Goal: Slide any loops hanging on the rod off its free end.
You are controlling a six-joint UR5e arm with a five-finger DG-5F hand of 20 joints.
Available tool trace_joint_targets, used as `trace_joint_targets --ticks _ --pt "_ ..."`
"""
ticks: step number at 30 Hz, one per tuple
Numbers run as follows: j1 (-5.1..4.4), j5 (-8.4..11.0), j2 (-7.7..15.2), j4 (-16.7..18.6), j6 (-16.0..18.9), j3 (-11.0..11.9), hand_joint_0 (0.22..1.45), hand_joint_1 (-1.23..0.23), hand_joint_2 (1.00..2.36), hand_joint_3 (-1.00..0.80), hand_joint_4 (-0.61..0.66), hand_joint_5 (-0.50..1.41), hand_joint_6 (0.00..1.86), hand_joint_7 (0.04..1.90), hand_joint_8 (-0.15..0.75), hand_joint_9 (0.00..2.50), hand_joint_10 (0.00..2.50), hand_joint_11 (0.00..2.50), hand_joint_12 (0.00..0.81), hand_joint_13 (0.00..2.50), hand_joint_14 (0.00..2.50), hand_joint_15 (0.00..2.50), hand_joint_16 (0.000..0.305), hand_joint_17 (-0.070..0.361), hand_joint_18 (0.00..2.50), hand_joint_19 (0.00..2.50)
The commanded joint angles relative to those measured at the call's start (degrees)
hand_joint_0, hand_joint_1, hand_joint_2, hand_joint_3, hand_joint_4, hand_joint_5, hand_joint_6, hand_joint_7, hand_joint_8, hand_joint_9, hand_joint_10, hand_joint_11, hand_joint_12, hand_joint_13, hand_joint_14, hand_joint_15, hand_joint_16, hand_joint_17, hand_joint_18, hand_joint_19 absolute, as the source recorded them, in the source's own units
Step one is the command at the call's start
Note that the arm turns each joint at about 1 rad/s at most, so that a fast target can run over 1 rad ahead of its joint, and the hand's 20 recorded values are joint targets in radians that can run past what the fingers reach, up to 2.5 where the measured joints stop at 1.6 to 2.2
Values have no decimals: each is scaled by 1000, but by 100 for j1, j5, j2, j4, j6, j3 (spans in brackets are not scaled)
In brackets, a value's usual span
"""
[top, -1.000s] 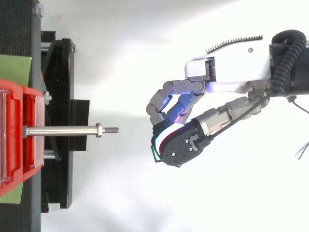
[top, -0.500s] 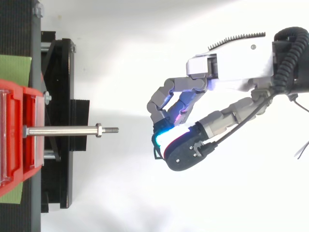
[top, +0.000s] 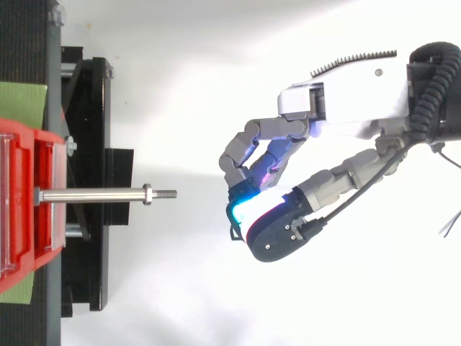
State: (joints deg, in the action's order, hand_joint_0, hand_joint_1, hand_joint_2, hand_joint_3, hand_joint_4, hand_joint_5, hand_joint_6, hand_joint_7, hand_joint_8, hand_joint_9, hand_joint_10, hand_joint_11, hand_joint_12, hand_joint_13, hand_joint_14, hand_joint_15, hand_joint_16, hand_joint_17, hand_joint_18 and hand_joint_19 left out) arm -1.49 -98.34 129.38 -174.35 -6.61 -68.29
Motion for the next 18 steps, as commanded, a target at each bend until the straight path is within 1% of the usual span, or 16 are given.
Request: trace_joint_targets --ticks 1,2,5,6,7,9,10,12,16,18 --pt "-1 -1 -1 -11 -7 0 658 -829 1012 -318 224 -200 859 1190 343 868 15 601 401 678 7 202 62 141 736 341" --pt "-1 -1 -36 -20 -16 0 643 -799 1008 -388 221 -194 859 1208 343 871 14 583 400 679 7 195 62 140 736 342" --pt "-1 -1 -115 -37 -33 0 626 -709 1003 -463 231 -170 851 1269 347 911 19 591 397 687 7 197 62 139 745 345" --pt "-1 8 -176 -46 -86 0 620 -686 1002 -466 232 -168 850 1275 353 924 15 597 398 691 8 201 61 138 746 345" --pt "-1 8 -176 -46 -86 0 612 -636 1003 -464 232 -160 847 1287 351 930 16 590 398 691 7 196 61 138 744 351" --pt "-10 8 -255 -116 -183 0 607 -604 1005 -446 233 -154 844 1319 359 952 14 587 397 694 7 201 61 138 744 354" --pt "-18 -1 -317 -521 -288 -9 608 -596 1006 -420 229 -151 846 1340 360 961 15 595 397 695 7 202 61 138 743 349" --pt "-10 -1 -317 -626 -288 -9 611 -596 1010 -376 217 -147 851 1358 362 966 14 591 397 696 7 203 61 138 744 362" --pt "-18 8 -308 -644 -279 -9 604 -678 1017 -241 204 -144 858 1376 369 968 17 589 403 700 7 203 61 138 751 350" --pt "-18 16 -317 -626 -279 -9 599 -699 1020 -202 204 -148 863 1369 370 961 15 607 406 700 7 201 62 139 752 351"
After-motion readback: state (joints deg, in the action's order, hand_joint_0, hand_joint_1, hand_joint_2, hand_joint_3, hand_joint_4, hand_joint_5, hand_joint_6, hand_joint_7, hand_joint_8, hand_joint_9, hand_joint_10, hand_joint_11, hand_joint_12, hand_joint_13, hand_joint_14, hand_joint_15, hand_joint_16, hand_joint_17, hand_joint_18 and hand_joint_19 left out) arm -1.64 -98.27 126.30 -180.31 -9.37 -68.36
